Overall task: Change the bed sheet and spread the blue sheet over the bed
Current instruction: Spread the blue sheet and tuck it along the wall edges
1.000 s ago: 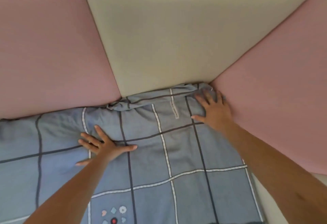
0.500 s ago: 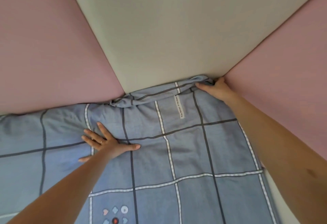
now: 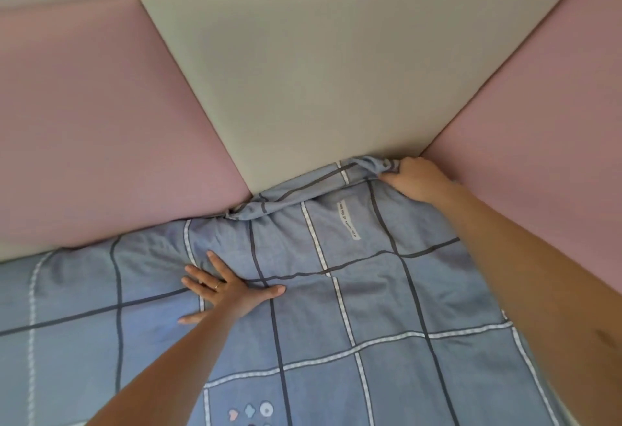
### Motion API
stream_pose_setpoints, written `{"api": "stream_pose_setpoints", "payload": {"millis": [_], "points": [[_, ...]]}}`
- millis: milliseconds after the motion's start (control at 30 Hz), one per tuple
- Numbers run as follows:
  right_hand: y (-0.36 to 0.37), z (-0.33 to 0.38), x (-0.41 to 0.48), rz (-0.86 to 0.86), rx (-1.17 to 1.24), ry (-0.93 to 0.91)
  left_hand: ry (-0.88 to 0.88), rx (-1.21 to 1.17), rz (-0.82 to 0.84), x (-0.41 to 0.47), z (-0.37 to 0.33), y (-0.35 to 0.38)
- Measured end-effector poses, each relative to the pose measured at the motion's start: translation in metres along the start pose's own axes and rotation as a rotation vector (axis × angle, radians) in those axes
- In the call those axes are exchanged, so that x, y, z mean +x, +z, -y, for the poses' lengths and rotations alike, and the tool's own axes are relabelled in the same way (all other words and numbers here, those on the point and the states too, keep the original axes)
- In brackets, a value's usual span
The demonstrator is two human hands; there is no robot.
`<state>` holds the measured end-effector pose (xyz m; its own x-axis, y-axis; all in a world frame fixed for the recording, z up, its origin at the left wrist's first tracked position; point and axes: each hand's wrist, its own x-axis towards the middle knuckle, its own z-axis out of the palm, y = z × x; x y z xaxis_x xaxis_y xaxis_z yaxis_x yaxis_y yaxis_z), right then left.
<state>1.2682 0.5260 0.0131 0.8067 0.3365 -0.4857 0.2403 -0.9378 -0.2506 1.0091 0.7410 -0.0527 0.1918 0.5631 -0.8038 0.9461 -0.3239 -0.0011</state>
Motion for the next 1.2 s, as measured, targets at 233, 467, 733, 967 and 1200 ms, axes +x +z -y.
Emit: {"api": "stream_pose_setpoints", "payload": {"millis": [233,467,733,967,1200], "points": [[-0.006,-0.016,-0.054,0.050,0.568,0.077,0.307,-0.337,-0.407,-0.015,-0.008,0.014],[-0.006,-0.014,-0.087,0.057,0.827,0.065,1.258,-0.140,-0.530,-0.040,-0.061,-0.031],[0.002,-0.019,-0.122,0.036,0.942,0.097,1.157,0.208,0.317,-0.052,-0.155,-0.058],[0.008,-0.027,-0.142,0.124,0.990,-0.069,1.388,0.159,0.279,-0.064,-0.176,-0.055],[-0.003,-0.023,-0.138,0.298,1.030,0.023,2.182,0.378,-0.753,-0.081,-0.120,-0.061]]}}
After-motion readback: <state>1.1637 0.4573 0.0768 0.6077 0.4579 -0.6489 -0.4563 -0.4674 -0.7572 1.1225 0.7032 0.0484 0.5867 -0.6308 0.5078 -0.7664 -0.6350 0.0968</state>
